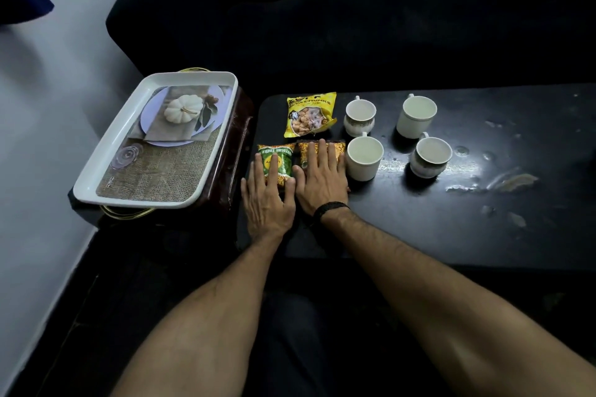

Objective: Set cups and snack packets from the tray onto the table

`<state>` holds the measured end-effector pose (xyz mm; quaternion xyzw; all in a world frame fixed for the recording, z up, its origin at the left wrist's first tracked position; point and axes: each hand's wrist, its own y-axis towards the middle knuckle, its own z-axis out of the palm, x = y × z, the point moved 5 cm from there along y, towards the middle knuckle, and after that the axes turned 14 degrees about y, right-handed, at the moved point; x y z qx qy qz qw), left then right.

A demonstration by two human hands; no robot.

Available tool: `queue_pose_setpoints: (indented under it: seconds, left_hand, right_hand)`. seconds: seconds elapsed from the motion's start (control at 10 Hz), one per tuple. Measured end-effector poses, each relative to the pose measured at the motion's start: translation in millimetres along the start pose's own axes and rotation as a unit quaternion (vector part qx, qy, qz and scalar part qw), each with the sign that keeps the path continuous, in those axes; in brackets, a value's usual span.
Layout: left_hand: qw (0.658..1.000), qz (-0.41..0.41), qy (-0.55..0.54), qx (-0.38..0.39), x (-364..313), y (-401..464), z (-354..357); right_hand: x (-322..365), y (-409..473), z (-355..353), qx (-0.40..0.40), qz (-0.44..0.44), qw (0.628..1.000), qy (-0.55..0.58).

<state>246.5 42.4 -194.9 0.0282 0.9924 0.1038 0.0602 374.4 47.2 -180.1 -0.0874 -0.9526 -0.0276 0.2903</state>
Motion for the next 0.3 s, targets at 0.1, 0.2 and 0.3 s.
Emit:
queue_pose_setpoints:
  seconds: [0.1, 0.2, 0.3]
  left_hand:
    - [1.000, -0.001, -0.024, 0.000, 0, -4, -10]
    - [0.999, 0.028, -0.018, -0.007, -5, -15, -17]
    - [0.999, 0.045, 0.004, 0.001, -17, -17, -30]
  right_hand:
    - [7, -6, -9, 0.006, 0.003, 1.000, 0.012]
    - [10, -7, -28, -0.006, -0.007, 0.999, 0.035]
    - [13, -2, -53, -0.025, -0.023, 0.998, 0.047]
